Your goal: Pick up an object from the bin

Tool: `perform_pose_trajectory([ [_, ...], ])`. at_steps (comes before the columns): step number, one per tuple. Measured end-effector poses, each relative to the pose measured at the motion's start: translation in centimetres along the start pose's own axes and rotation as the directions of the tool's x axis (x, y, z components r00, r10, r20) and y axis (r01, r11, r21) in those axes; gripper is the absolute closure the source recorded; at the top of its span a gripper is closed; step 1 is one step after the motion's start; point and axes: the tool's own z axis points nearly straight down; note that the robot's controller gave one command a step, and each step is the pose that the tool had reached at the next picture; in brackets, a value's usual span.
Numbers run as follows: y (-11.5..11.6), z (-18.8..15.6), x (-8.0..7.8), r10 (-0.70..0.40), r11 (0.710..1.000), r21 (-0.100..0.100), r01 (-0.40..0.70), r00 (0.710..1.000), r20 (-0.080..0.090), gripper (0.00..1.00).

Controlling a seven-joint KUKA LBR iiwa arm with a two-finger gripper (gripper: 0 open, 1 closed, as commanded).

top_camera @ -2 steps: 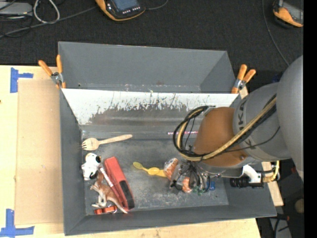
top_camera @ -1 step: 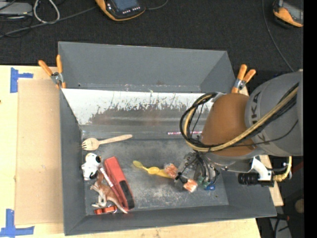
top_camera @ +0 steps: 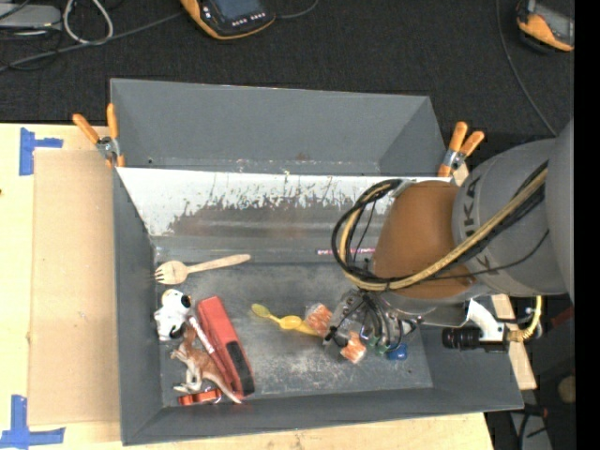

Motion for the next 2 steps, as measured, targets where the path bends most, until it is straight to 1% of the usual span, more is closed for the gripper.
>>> perform_pose_trajectory([
  [1,0.0,-6.7,0.8,-0.009,1.000,0.003,0.009,1.000,-0.005,1.00],
  [2,0.8,-1.3,1.0,-0.021,1.000,0.003,0.021,1.000,-0.008,1.00],
])
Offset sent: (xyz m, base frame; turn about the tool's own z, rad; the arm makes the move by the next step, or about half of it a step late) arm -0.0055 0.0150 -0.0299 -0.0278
